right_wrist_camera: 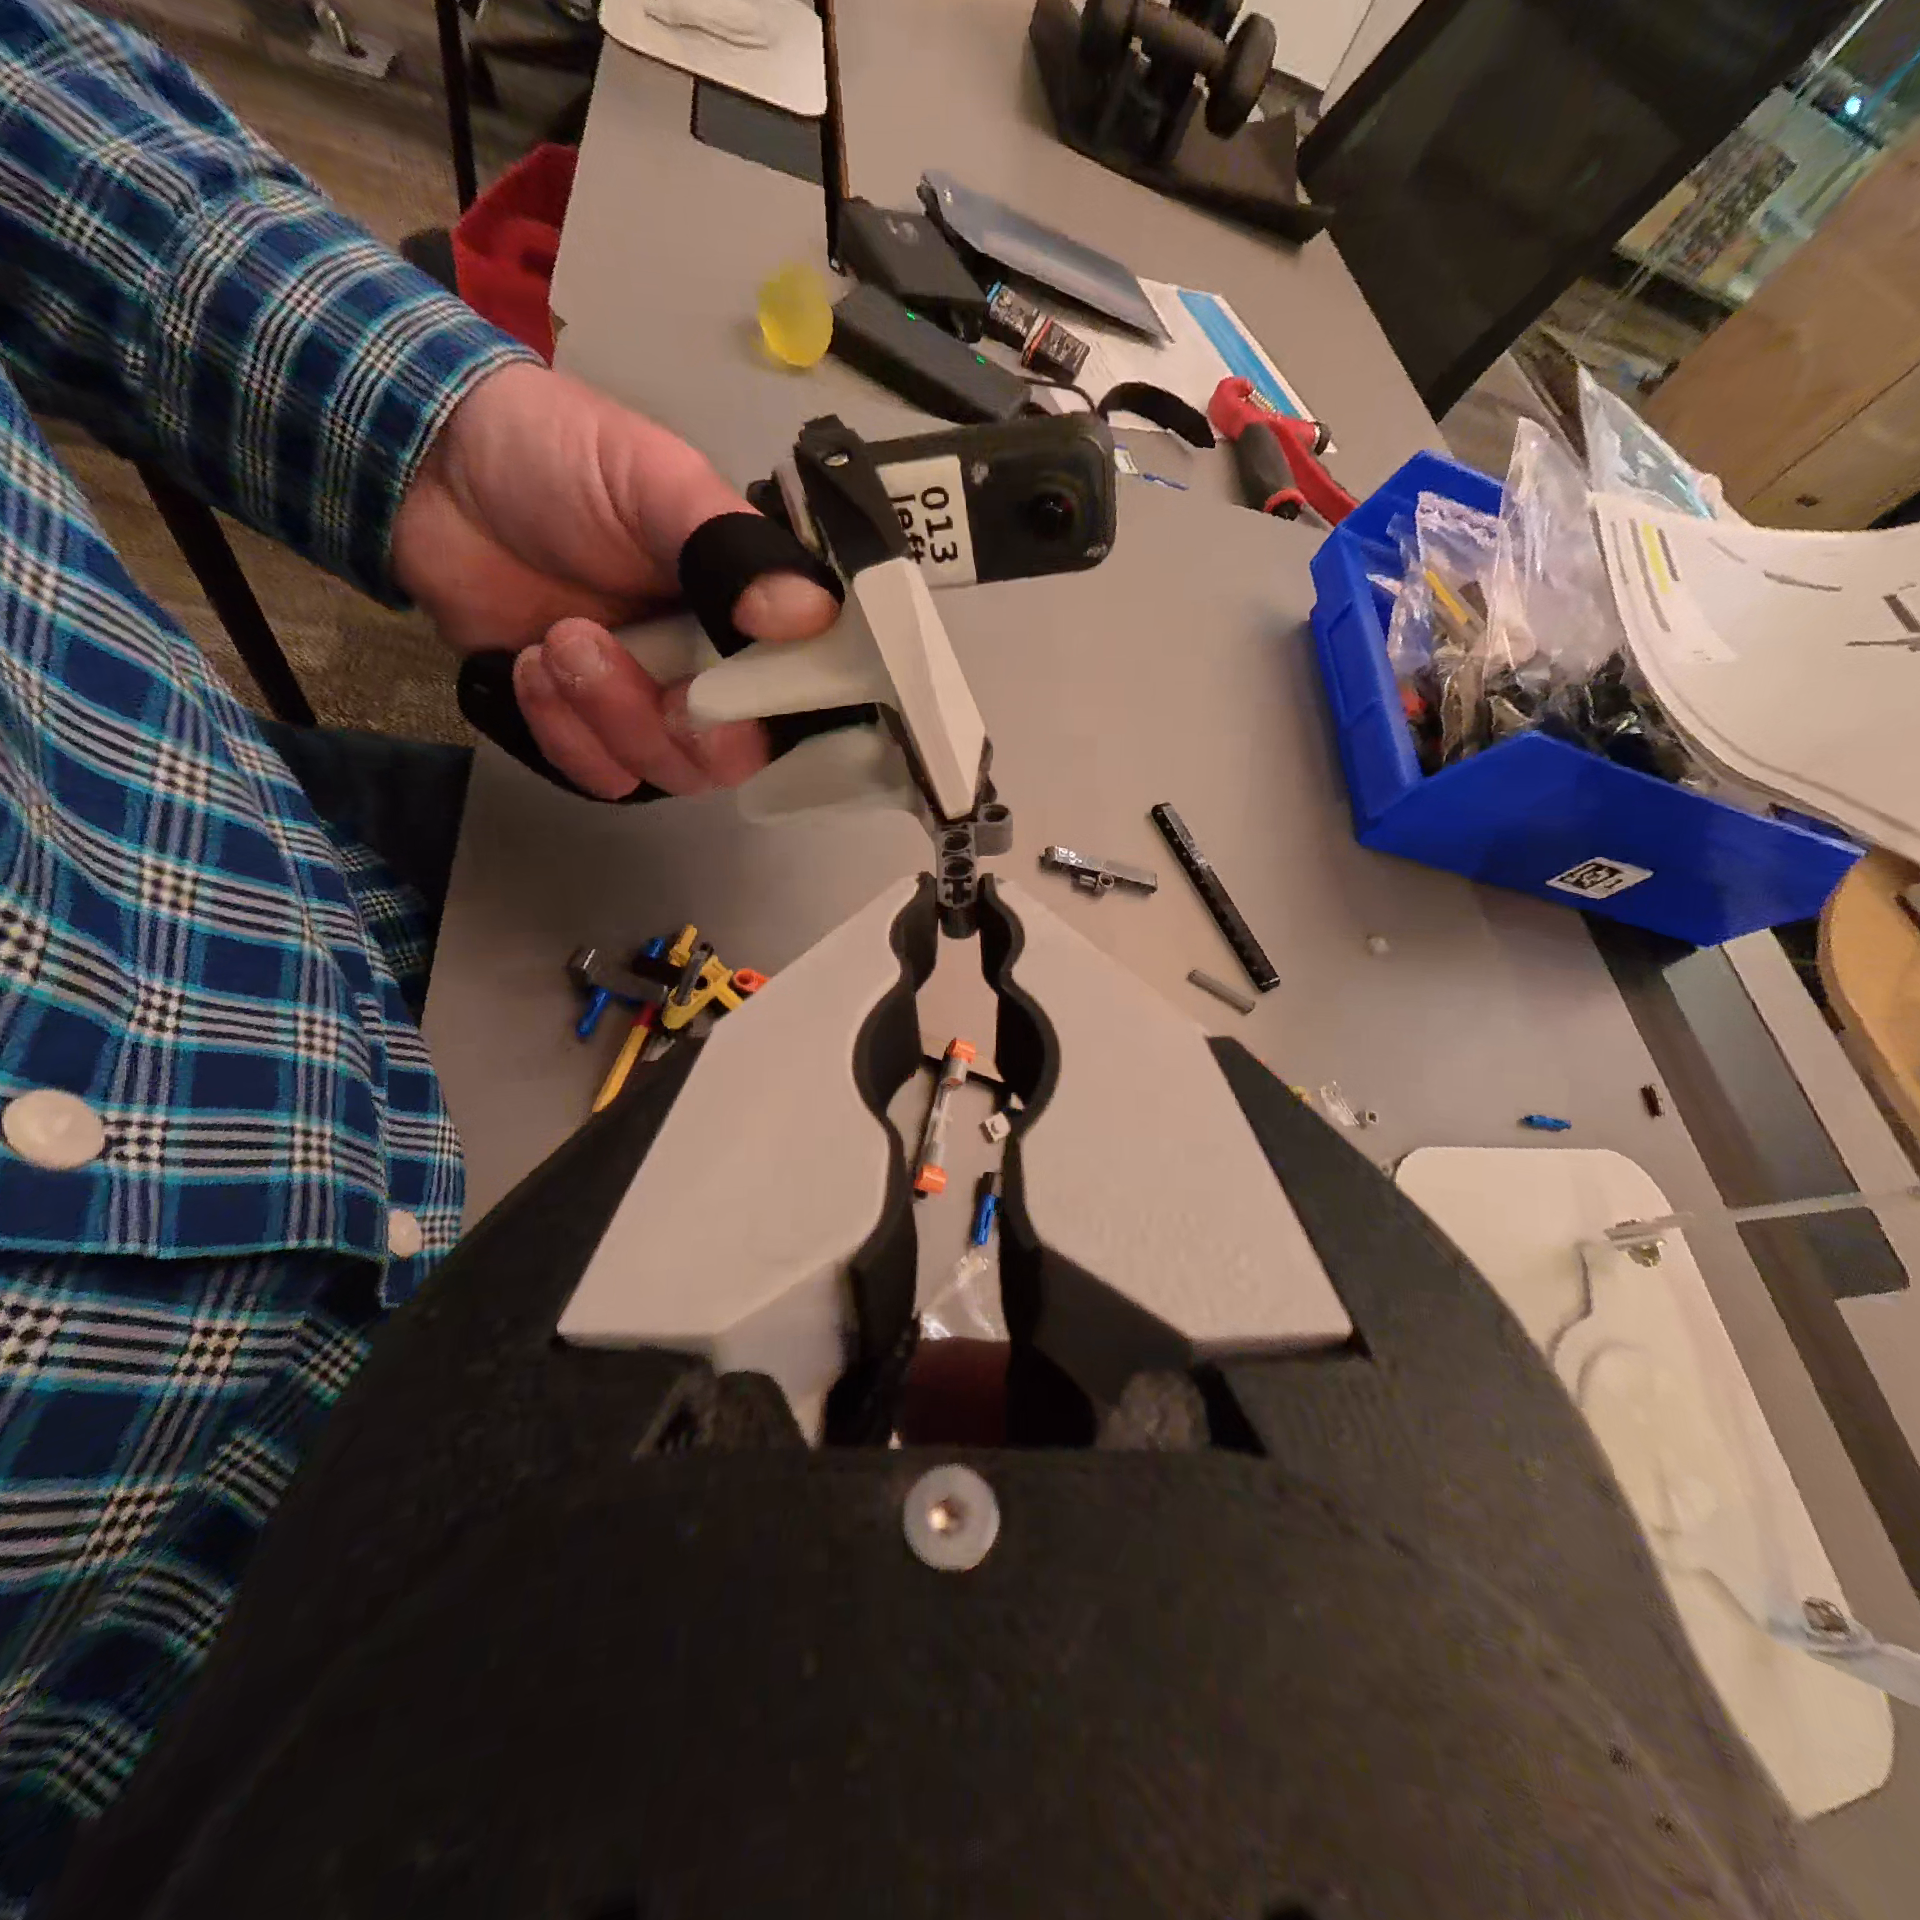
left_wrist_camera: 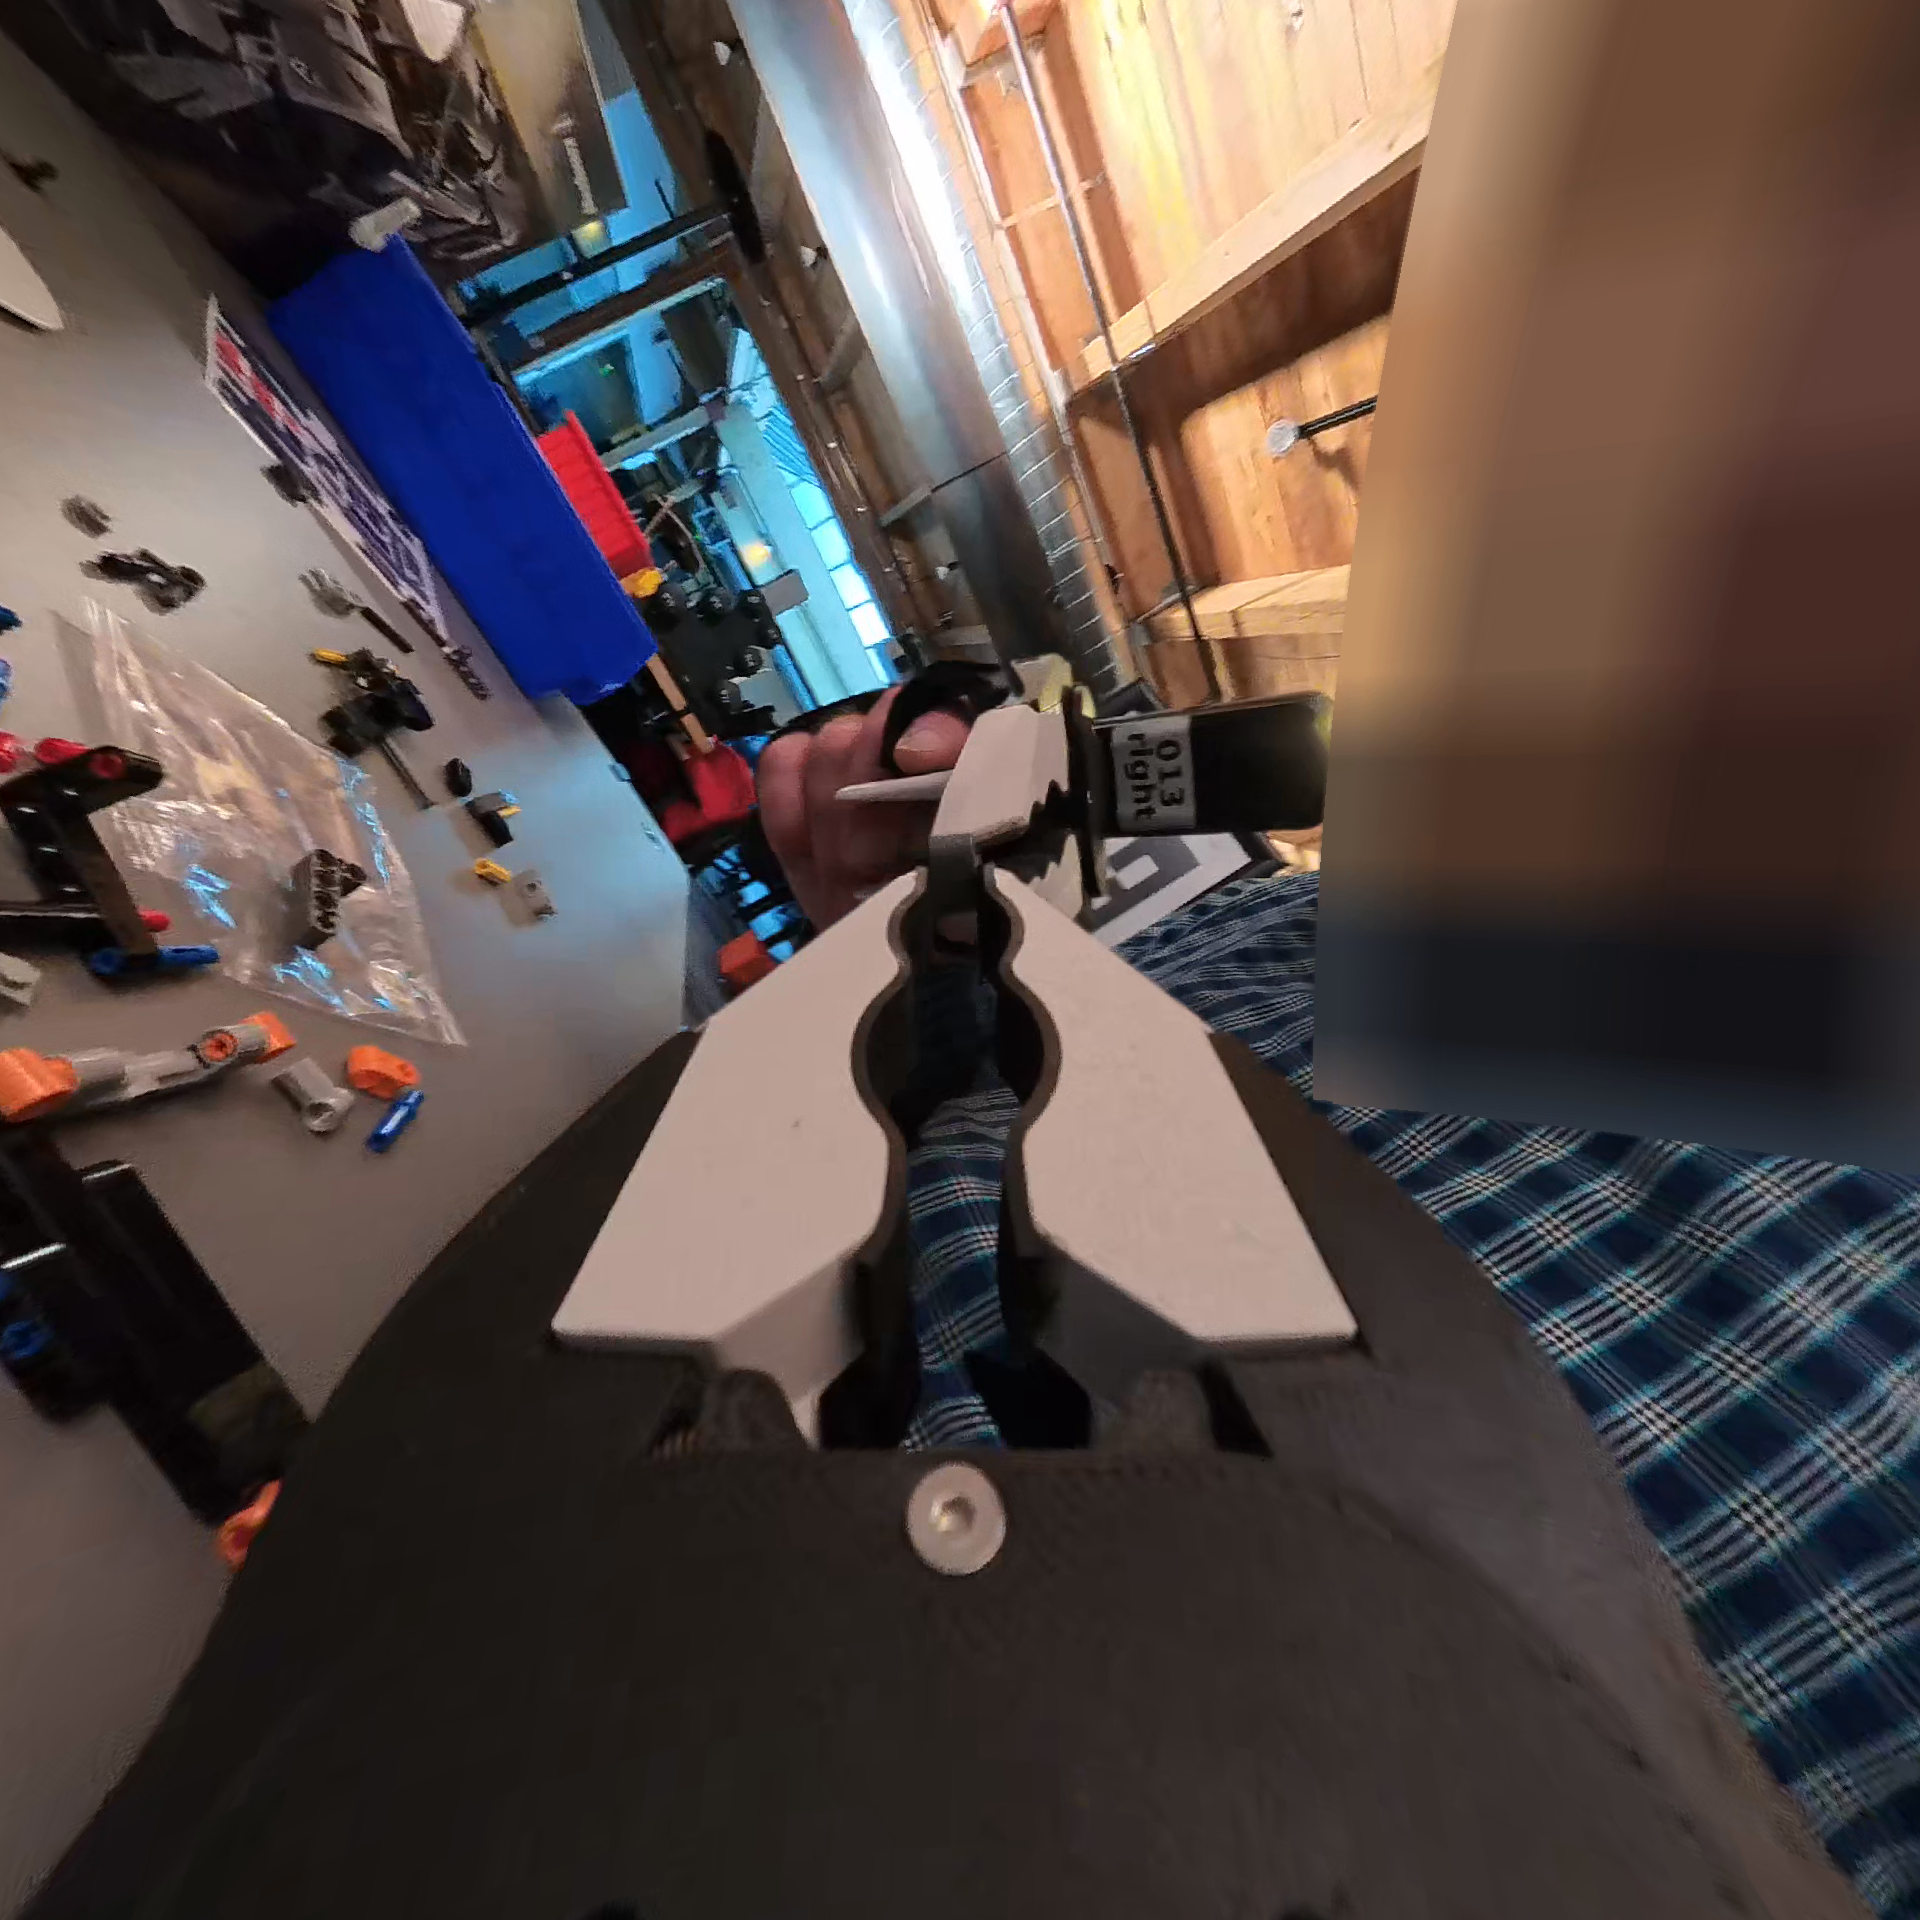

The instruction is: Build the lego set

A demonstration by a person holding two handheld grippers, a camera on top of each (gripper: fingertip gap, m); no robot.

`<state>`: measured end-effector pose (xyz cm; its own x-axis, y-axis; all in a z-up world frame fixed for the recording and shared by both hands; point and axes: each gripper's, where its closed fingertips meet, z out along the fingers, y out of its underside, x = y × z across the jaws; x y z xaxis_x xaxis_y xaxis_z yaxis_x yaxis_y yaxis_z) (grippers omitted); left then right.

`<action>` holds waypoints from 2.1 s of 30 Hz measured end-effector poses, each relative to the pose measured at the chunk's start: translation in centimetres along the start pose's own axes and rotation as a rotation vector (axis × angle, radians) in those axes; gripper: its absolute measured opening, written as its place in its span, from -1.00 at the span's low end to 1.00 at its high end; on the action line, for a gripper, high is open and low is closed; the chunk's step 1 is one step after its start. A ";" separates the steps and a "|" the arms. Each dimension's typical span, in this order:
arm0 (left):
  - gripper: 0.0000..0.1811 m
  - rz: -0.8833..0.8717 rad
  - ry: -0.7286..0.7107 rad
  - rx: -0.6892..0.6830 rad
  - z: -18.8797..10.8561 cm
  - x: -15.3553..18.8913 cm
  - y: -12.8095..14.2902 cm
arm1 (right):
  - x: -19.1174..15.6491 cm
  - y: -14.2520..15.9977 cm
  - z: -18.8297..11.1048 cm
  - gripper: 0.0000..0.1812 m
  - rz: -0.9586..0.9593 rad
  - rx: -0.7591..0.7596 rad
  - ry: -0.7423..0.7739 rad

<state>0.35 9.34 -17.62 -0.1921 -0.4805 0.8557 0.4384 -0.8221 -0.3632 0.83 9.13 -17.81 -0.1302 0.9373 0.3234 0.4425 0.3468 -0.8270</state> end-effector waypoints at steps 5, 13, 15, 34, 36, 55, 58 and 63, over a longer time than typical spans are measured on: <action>-0.94 -0.008 -0.015 -0.027 0.1 -0.3 0.5 | -0.4 0.4 -0.2 -0.95 0.047 -0.048 -0.060; -0.65 0.368 -0.552 -0.384 -4.9 -4.3 3.6 | -4.1 6.2 1.3 -0.95 0.260 -0.387 -0.268; -0.60 0.501 -0.640 -0.521 -5.3 -5.2 5.4 | -4.8 7.0 2.0 -0.94 0.290 -0.431 -0.285; -0.93 0.651 -0.908 -0.719 -7.3 -7.5 10.5 | -6.8 9.5 3.8 -0.95 0.406 -0.478 -0.316; -0.94 0.623 -0.924 -0.695 -7.4 -7.5 10.5 | -6.7 9.6 3.8 -0.95 0.404 -0.474 -0.316; -0.59 0.704 -0.950 -0.630 -7.4 -5.6 8.2 | -8.2 10.3 4.6 -0.95 0.400 -0.613 -0.356; -0.57 0.702 -0.932 -0.689 -7.9 -6.4 8.4 | -8.1 10.3 4.8 -0.95 0.393 -0.662 -0.353; -0.50 0.668 -0.880 -0.725 -8.6 -7.4 8.9 | -8.1 10.2 5.5 -0.95 0.364 -0.731 -0.345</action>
<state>-1.82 2.95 -30.36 0.6279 -0.7230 0.2881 -0.3936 -0.6143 -0.6839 1.53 5.21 -31.36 -0.0786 0.9845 -0.1566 0.9495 0.0260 -0.3126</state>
